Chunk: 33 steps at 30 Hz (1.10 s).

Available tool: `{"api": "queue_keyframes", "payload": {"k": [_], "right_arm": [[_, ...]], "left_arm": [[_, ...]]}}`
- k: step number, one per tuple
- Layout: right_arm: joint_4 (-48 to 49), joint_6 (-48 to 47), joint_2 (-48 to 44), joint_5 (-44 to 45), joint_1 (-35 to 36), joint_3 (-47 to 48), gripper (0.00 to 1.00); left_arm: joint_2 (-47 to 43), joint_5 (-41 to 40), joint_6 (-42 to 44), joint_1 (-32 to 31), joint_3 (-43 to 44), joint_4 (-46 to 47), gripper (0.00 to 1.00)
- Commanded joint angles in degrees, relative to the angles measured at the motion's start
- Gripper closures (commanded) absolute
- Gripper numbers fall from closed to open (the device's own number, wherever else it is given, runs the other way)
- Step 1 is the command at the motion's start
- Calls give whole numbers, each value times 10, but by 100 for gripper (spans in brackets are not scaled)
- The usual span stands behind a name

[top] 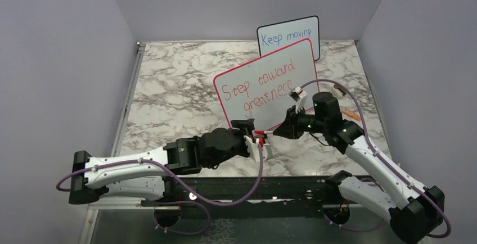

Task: Write a sentence on the whiteboard
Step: Close the whiteboard marker at the center of the board, then place the whiteboard marker at the center of the board.

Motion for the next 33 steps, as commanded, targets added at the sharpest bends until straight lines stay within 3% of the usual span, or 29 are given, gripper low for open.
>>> {"api": "queue_keyframes", "payload": {"k": [1, 9, 19, 28, 33], "right_arm": [[36, 10, -48, 107, 2, -43, 100], [96, 54, -78, 69, 2, -163, 100], [150, 128, -96, 73, 2, -250, 96], [171, 192, -89, 181, 2, -292, 80], [170, 204, -94, 217, 2, -302, 51]], "left_arm": [[-51, -66, -32, 1, -27, 34, 32], [-86, -161, -123, 50, -25, 75, 8], [-135, -143, -333, 277, -17, 73, 1], [-180, -68, -412, 441, -67, 74, 1], [-221, -19, -441, 512, -114, 70, 1]]}}
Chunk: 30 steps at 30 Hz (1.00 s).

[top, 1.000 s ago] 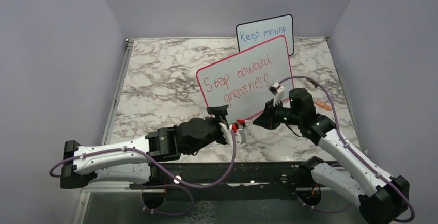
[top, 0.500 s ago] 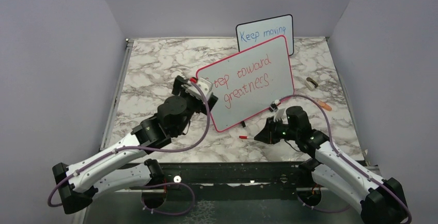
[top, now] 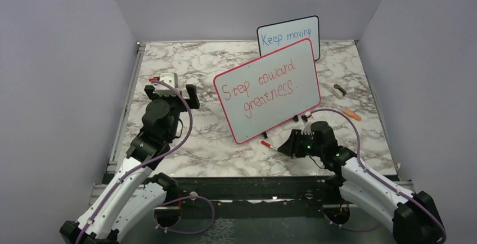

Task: Write a sentence on the whiteboard
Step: Place the whiteboard marker at the center of the board, then reset both arms

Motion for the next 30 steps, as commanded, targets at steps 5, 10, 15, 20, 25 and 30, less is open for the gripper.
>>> {"api": "queue_keyframes", "payload": {"k": [5, 10, 15, 20, 25, 30], "right_arm": [[-29, 22, -30, 106, 1, -3, 30], [-86, 26, -87, 151, 1, 35, 12], [-200, 9, -184, 315, 1, 125, 7], [-253, -60, -278, 467, 1, 219, 0], [-279, -131, -319, 560, 1, 289, 0], [-304, -158, -344, 640, 1, 317, 0]], "left_arm": [[-84, 63, -53, 50, -61, -20, 1], [-138, 67, -63, 50, -71, -49, 1], [-182, 71, -70, 50, -45, -118, 1], [-258, 61, -72, 50, -49, -143, 1], [-324, 35, -77, 50, -59, -141, 1], [-373, 32, -77, 50, -73, -136, 1]]}}
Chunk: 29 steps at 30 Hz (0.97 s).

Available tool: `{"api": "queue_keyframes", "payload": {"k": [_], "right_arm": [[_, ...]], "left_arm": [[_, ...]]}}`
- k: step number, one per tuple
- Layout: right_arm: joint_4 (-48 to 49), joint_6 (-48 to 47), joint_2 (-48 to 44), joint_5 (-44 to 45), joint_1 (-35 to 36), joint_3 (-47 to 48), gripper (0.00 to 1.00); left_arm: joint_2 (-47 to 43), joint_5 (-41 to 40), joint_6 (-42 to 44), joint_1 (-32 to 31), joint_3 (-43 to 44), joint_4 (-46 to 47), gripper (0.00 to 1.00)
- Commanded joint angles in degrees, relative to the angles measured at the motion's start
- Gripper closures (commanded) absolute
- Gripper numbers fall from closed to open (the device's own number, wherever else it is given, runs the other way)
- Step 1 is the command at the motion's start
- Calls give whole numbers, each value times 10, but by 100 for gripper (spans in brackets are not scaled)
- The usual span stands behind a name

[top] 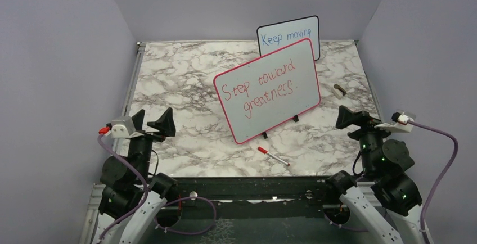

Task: Write a sentence on the whiteboard
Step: Reset both arms

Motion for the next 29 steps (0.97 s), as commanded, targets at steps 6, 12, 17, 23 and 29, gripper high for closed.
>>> {"api": "queue_keyframes", "payload": {"k": [6, 12, 17, 23, 29], "right_arm": [[-13, -70, -91, 142, 1, -30, 0], [-12, -58, -120, 151, 1, -50, 0], [-3, -65, -125, 143, 1, -59, 0], [0, -67, -126, 147, 1, -62, 0], [1, -68, -125, 150, 1, -64, 0]], "left_arm": [[-55, -41, -34, 2, -23, 16, 1], [-56, -30, -39, 3, -16, 2, 1], [-55, -23, -35, 11, -20, 2, 1], [-55, -15, -29, 21, -22, 5, 1], [-55, 1, -28, 31, -23, 10, 1]]}}
